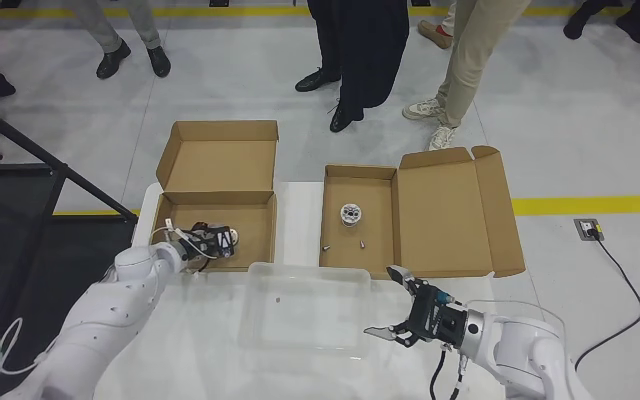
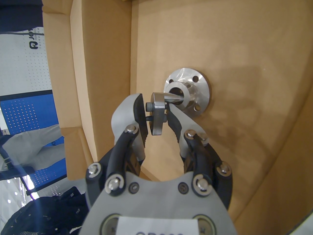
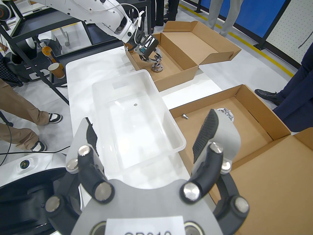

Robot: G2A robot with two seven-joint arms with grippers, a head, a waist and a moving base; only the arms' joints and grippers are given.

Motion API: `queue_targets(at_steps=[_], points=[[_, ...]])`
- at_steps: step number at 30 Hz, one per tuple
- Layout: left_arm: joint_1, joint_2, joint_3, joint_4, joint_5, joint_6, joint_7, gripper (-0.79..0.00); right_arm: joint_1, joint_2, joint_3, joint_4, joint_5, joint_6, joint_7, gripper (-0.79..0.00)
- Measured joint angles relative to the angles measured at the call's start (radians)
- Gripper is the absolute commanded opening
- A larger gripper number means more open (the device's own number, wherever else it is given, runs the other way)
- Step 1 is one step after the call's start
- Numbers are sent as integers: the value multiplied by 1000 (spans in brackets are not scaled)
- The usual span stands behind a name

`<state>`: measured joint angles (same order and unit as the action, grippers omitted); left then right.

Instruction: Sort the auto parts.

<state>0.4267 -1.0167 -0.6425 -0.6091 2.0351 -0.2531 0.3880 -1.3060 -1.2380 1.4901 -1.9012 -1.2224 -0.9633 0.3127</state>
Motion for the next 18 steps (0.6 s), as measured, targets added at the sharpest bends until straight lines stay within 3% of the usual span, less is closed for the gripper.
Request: queue_targets(at_steps=[18], points=[[26,-3,-48,6,36,2,26,-443,0,0,0,0,0,0,0,0]])
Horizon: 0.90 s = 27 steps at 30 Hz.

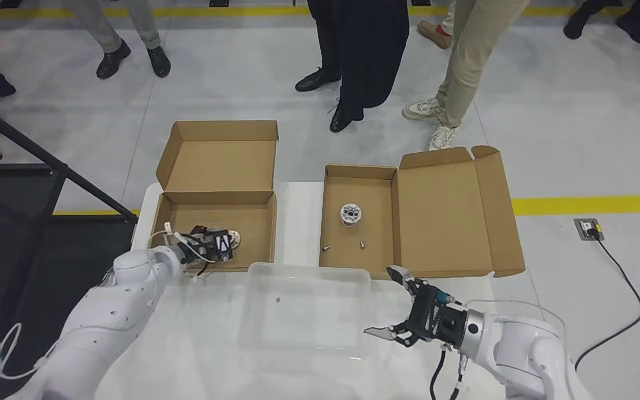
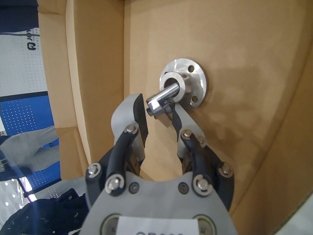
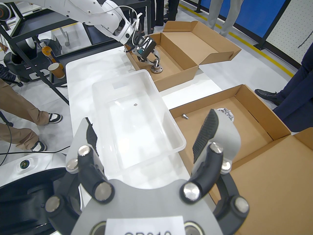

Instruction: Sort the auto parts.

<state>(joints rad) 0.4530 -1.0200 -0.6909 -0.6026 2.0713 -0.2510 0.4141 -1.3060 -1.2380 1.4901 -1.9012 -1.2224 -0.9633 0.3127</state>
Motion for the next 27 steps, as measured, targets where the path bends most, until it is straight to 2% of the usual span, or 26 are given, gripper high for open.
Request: queue_targets(at_steps=[15,27], points=[[16,11,-57,-26,22,11,16,-449,0,0,0,0,0,0,0,0],[60,53,-149,-130,20,-1,53,-446,0,0,0,0,0,0,0,0]])
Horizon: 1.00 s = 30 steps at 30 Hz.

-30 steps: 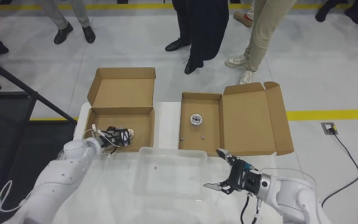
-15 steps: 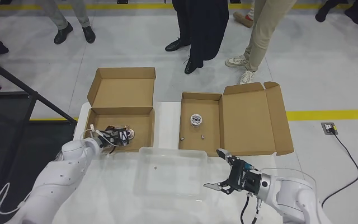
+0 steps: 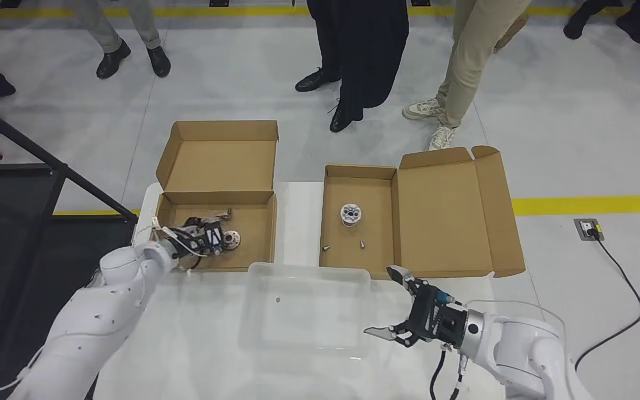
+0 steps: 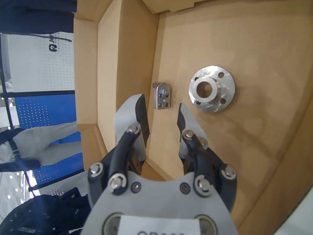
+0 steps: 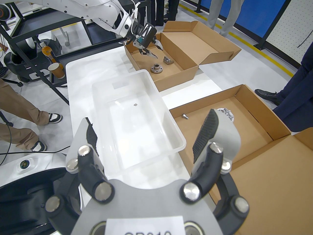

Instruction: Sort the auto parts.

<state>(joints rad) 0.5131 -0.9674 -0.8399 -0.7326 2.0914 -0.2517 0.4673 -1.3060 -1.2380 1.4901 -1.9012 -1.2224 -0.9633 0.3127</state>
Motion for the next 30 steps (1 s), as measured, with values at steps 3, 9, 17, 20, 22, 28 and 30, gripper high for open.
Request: queue_targets(at_steps=[3,9,17,20,22,28,30], points=[[25,19,-48,-39,-32,1,40,-413,0,0,0,0,0,0,0,0],[122,71,-170,-169,-109,-23,137,-372,0,0,0,0,0,0,0,0],[347,138,-375,-431,-223,-36,181,0,0,0,0,0,0,0,0,0],[340,137,-368,-423,-220,-36,181,0,0,0,0,0,0,0,0,0],[338,137,-367,-422,-220,-36,181,0,0,0,0,0,0,0,0,0],[350,136,-379,-435,-249,-36,192,0,0,0,0,0,0,0,0,0],[366,137,-398,-451,-294,-42,215,0,0,0,0,0,0,0,0,0]])
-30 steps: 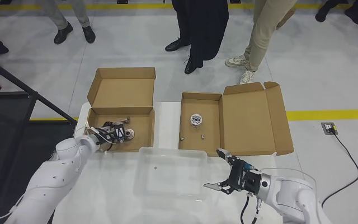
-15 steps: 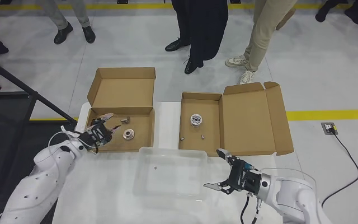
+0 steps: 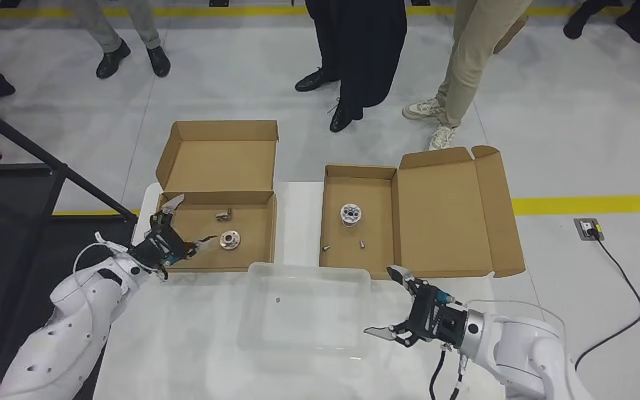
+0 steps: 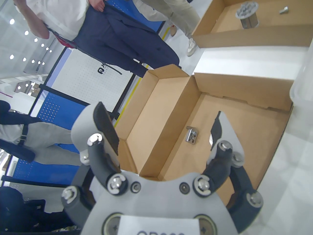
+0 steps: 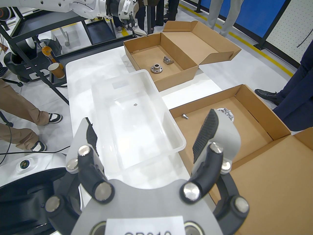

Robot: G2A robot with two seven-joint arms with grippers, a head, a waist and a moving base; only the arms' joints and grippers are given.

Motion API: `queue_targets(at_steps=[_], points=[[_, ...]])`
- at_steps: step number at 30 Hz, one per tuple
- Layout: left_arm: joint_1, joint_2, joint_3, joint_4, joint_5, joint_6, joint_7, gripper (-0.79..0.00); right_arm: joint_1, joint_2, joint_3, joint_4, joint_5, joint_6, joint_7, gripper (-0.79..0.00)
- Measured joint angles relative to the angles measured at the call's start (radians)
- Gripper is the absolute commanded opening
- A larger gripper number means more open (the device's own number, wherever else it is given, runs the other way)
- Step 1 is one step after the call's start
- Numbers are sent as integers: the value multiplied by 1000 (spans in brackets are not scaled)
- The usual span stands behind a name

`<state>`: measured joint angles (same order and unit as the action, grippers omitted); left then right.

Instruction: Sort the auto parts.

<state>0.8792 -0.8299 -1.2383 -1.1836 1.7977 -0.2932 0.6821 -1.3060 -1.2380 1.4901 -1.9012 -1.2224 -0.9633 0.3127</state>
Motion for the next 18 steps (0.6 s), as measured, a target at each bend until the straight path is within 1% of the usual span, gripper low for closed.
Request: queue_targets(at_steps=[8,11,18], points=[[99,14,-72,-58,-79,-34,138,0,0,0,0,0,0,0,0,0],[135,16,-82,-81,-100,-74,171,0,0,0,0,0,0,0,0,-1],[138,17,-82,-83,-101,-77,173,0,0,0,0,0,0,0,0,-1]])
